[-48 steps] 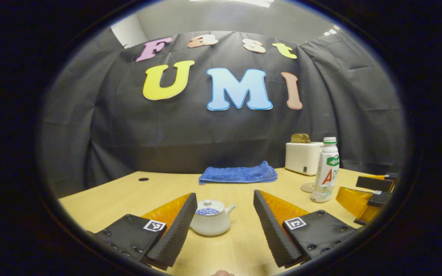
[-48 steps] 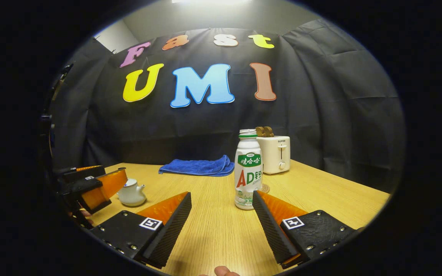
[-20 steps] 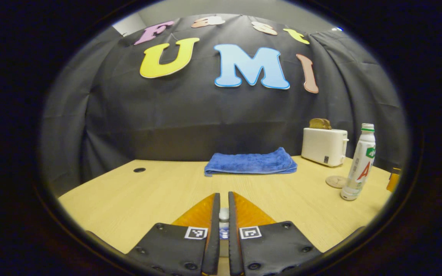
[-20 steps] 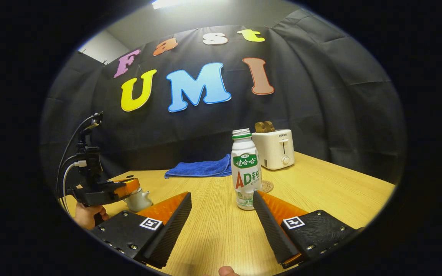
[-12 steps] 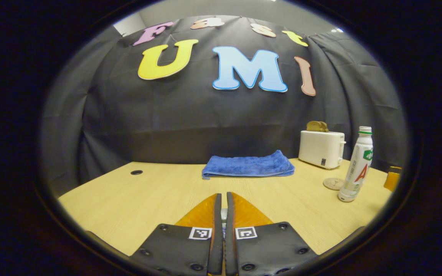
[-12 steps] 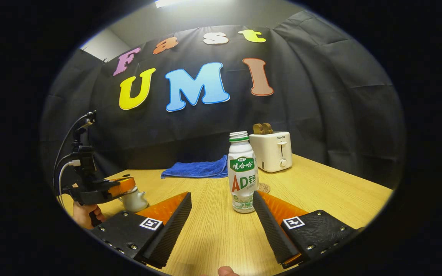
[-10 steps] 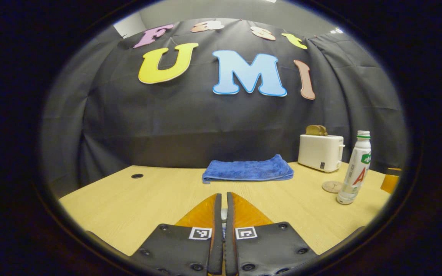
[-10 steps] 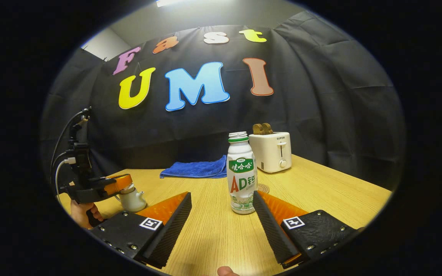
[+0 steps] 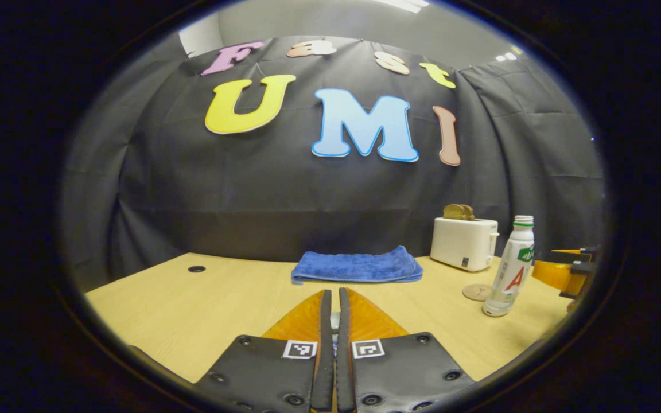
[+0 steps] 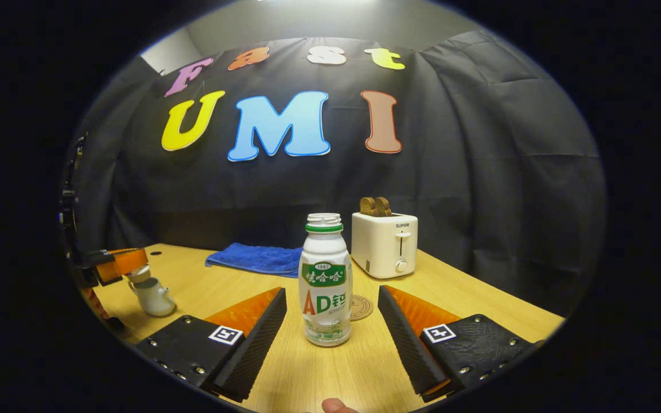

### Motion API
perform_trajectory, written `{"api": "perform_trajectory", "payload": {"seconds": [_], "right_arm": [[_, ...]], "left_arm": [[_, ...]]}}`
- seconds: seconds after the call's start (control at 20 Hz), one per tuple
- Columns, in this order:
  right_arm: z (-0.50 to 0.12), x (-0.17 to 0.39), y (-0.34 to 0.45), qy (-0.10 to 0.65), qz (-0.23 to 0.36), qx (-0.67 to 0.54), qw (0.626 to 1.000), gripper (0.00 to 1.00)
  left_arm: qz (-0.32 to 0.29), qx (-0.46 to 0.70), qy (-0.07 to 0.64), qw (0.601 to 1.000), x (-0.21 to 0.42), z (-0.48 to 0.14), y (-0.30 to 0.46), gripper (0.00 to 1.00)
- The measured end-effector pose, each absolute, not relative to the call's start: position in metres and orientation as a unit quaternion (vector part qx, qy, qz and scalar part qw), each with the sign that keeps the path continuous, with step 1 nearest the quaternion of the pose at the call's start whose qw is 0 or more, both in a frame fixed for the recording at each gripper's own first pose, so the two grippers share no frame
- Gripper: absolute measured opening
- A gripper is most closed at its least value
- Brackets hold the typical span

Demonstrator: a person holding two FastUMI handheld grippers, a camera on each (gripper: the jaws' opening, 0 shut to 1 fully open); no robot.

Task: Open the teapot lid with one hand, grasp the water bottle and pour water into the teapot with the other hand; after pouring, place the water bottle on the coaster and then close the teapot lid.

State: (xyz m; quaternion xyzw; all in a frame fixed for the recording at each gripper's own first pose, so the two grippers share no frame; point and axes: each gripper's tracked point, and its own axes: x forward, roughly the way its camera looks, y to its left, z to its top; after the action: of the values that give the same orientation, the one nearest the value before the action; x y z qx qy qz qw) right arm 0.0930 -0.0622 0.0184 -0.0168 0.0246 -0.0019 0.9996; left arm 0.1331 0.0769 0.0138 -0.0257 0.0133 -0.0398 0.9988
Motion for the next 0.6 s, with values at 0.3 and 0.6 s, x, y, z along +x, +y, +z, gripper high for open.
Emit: {"api": "perform_trajectory", "payload": {"seconds": [0.3, 0.6], "right_arm": [[0.002, 0.133, -0.063, 0.063, 0.012, -0.028, 0.998, 0.99], [-0.011, 0.159, -0.062, 0.085, 0.016, -0.024, 0.996, 0.99]], "left_arm": [[-0.050, -0.034, 0.004, 0.998, 0.127, 0.021, 0.075, 0.08], [-0.052, -0.038, 0.001, 0.998, 0.124, 0.023, 0.075, 0.08]]}}
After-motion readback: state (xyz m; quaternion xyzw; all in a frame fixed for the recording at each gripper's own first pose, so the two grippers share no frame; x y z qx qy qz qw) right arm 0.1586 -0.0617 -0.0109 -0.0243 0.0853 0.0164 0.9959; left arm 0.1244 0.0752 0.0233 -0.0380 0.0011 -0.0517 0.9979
